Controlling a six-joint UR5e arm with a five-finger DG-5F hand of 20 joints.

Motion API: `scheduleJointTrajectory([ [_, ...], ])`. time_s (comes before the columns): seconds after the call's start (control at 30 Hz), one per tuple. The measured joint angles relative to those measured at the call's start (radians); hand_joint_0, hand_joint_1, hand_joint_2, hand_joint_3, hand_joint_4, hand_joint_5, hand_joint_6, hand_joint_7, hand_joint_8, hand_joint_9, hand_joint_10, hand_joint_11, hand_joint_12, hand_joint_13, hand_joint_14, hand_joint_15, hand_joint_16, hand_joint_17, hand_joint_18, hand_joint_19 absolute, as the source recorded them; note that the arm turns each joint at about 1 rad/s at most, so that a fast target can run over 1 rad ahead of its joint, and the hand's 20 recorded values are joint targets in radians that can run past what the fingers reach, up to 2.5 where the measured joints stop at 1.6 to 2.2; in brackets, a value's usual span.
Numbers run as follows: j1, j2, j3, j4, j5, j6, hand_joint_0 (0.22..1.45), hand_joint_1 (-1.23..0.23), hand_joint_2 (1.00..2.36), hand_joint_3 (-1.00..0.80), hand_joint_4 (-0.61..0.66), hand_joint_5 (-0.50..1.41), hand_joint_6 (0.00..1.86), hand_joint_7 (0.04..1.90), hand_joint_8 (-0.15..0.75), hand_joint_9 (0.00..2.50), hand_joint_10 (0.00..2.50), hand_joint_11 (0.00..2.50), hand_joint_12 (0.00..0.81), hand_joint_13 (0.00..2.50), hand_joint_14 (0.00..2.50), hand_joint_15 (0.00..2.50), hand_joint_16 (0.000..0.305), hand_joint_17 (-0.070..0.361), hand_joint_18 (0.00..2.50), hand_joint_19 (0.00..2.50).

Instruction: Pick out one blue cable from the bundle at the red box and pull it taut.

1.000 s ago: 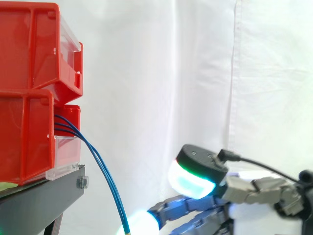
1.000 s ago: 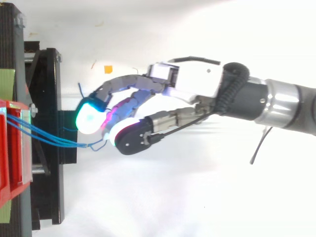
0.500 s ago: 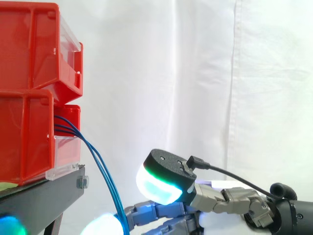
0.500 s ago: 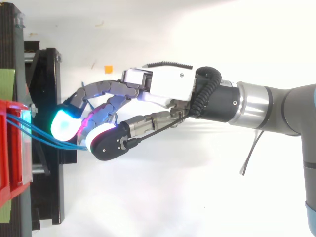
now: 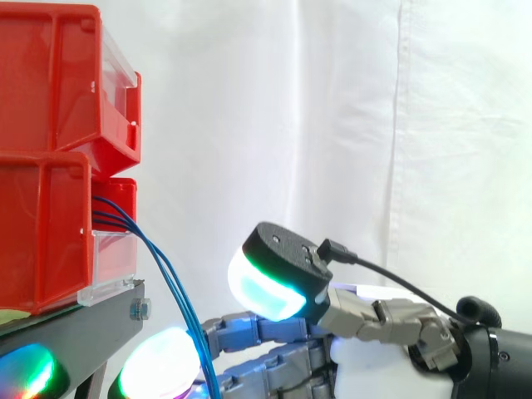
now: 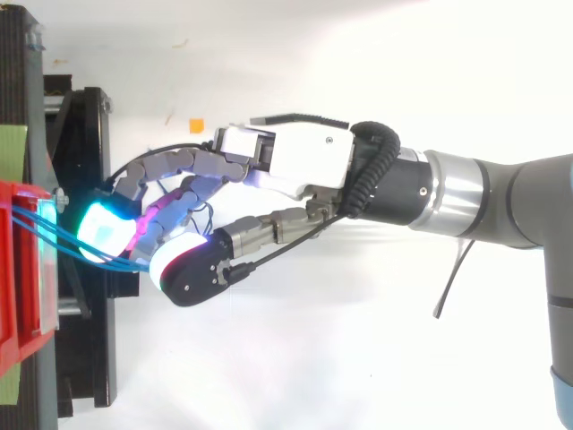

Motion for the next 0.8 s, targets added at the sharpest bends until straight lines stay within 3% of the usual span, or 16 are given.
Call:
scheduleJointTrajectory([
  [0.23, 0.003, -0.042, 0.006, 0.059, -0.008, 0.008, 0.61, -0.55, 1.0, -0.46, 0.28, -0.16, 0.5, 0.81, 0.261, 0.83, 0.02, 0.39, 0.376, 0.69, 0.01, 0.33, 0.059, 0.132, 0.65, 0.71],
  [0.8, 0.003, -0.047, 0.007, 0.059, -0.04, 0.022, 0.65, -0.61, 1.01, -0.36, 0.28, -0.15, 0.5, 0.89, 0.261, 0.84, 0.02, 0.41, 0.374, 0.69, 0.02, 0.33, 0.059, 0.132, 0.65, 0.71],
])
